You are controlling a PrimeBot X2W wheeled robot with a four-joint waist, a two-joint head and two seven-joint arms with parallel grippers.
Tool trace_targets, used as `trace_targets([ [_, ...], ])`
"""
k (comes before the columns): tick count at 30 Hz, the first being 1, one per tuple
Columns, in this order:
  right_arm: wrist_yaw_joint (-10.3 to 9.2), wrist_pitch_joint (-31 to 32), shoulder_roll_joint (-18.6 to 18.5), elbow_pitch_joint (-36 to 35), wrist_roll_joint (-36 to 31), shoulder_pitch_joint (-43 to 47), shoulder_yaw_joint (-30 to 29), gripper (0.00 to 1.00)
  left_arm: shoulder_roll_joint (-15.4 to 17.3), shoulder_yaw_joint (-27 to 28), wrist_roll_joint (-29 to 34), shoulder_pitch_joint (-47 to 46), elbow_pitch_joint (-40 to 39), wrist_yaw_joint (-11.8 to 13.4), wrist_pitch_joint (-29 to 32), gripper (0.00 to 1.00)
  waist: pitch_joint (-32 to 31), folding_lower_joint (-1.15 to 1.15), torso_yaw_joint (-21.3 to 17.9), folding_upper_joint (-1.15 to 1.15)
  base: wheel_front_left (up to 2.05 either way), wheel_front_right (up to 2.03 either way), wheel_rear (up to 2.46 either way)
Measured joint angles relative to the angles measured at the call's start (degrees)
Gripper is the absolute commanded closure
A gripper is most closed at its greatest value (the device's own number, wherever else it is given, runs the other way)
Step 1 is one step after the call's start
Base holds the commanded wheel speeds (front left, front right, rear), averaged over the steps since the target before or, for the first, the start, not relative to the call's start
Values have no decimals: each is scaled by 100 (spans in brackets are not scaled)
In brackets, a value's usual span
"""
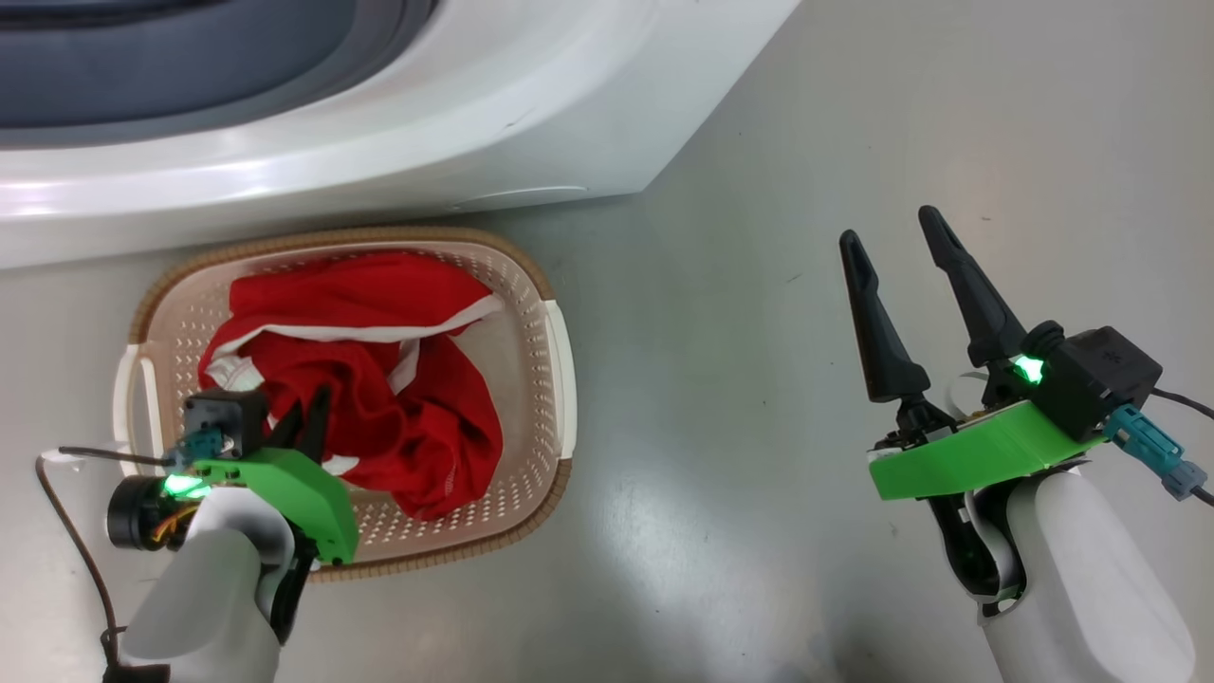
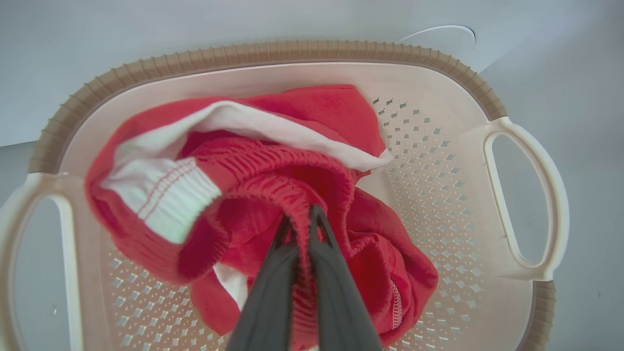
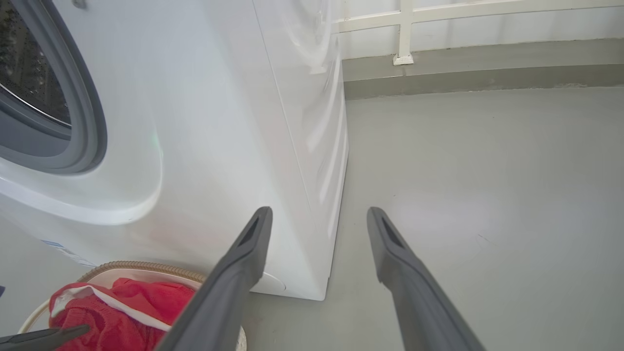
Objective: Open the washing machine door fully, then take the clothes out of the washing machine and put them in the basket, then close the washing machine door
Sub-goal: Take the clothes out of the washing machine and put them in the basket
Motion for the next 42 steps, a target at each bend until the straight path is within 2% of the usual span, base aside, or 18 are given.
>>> trace_targets([
  [17, 0, 0, 0, 166, -3, 66, -94, 0, 99, 41, -323, 439, -791, 0, -1, 0, -626, 0, 159, 0, 0, 0, 0],
  [26, 0, 0, 0, 303, -10, 420, -225, 0, 94, 467, -158, 863, -1430, 0, -1, 0, -1171, 0, 255, 0, 0, 0, 0],
  [42, 0, 0, 8, 413, -26, 1163, -389, 0, -80, 1348, 450, 2078, -3132, 0, -1, 0, -2224, 0, 409, 0, 0, 0, 0],
])
